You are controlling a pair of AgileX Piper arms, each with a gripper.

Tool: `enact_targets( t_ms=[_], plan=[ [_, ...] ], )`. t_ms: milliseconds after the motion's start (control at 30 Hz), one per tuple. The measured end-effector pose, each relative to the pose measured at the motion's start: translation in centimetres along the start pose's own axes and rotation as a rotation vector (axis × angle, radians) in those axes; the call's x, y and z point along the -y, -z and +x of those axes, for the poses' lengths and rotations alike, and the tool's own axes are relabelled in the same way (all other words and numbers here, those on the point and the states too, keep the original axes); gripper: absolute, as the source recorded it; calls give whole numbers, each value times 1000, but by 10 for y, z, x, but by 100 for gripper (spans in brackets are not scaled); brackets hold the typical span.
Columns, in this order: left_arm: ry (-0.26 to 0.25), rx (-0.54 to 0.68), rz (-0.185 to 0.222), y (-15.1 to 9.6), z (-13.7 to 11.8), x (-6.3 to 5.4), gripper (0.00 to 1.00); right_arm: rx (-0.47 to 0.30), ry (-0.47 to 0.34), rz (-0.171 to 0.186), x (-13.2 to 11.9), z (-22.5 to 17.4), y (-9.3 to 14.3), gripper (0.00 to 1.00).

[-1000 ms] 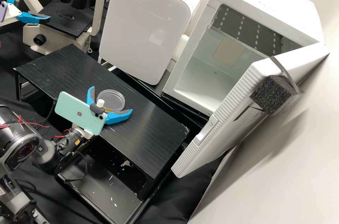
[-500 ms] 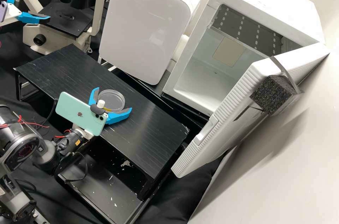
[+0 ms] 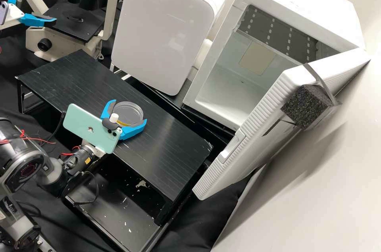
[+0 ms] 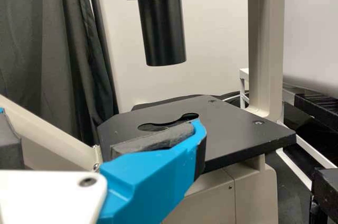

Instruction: Place the petri dish in the incubator

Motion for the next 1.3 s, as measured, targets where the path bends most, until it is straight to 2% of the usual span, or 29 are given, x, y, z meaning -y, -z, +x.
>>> enact_targets(
  t_ms=[333,467,600,767,933,1300],
  plan=[
    [0,0,0,0,0,0,100,-2,8,13,-3,-1,-4,0],
    [0,0,0,0,0,0,100,-13,-12,20,-14,-1,-7,0],
    [0,0,0,0,0,0,100,39,-100,42,-38,2,-19,0],
    [0,0,0,0,0,0,100,71,-204,17,-68,13,-32,0],
    [0,0,0,0,0,0,100,71,-270,-5,-97,41,-46,0],
    [0,0,0,0,0,0,100,47,-444,-9,-149,104,-73,0]
  ],
)
